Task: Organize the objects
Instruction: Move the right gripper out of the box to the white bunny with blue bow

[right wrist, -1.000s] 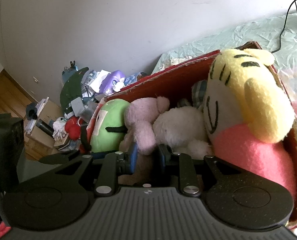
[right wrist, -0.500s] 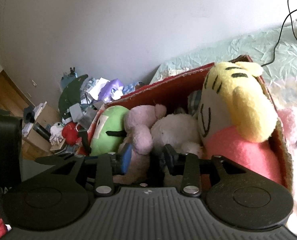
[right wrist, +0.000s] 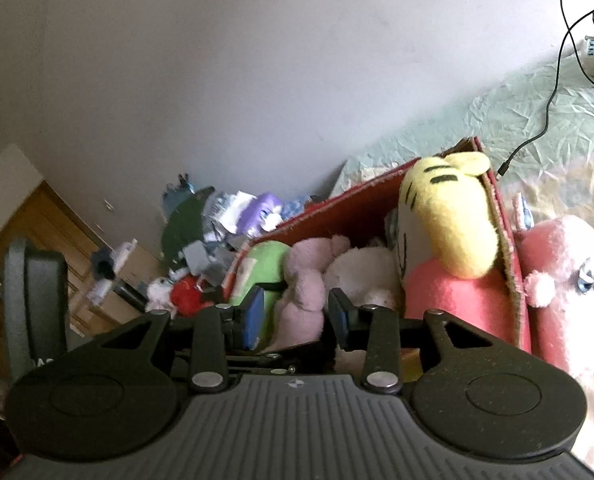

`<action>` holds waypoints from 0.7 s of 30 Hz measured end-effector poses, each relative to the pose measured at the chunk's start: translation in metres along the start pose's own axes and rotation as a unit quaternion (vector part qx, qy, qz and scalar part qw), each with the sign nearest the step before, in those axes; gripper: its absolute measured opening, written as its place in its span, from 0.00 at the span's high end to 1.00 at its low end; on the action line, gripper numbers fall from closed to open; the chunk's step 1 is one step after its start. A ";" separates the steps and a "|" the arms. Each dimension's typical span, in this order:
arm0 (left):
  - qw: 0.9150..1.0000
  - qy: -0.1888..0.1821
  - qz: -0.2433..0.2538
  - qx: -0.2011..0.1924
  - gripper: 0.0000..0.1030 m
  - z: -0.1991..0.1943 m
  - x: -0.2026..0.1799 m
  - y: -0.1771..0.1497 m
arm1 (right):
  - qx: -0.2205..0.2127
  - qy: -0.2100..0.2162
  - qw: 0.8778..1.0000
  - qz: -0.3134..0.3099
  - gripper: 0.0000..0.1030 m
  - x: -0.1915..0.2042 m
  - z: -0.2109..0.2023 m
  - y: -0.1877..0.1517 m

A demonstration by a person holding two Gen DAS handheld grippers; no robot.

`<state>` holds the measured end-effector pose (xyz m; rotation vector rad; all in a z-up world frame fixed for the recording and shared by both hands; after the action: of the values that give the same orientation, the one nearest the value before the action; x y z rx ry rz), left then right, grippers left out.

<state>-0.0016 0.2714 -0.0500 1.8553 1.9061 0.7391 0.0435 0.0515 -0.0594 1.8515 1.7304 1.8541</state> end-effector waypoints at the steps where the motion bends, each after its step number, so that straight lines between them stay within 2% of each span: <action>1: 1.000 0.001 -0.001 -0.002 0.01 -0.003 -0.002 0.000 | -0.001 0.004 1.000 0.003 0.62 -0.001 -0.004 0.000; 8: 1.000 0.002 -0.005 -0.022 0.01 -0.028 -0.020 -0.001 | -0.009 0.029 0.999 0.017 0.60 -0.010 -0.037 -0.001; 15: 0.999 0.000 0.011 -0.042 0.01 -0.049 -0.045 -0.002 | -0.030 0.044 0.998 0.025 0.60 -0.022 -0.076 -0.001; 21: 0.997 -0.022 0.040 -0.060 0.01 -0.065 -0.075 -0.006 | -0.049 0.013 0.997 0.052 0.60 -0.054 -0.106 -0.003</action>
<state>-0.0414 0.1899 -0.0086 1.8669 1.7288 0.8133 -0.0164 -0.0514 -0.0666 1.9227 1.5477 1.9692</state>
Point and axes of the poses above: each gripper's, at about its wrist camera, not at the fingertips, and z roughly the way its jaws point, x to its left, y to its top, the point moved 4 cm from there along z, roughly the way its jaws point, and after that the axes turned 3 degrees about y, right-handed, at the moved point
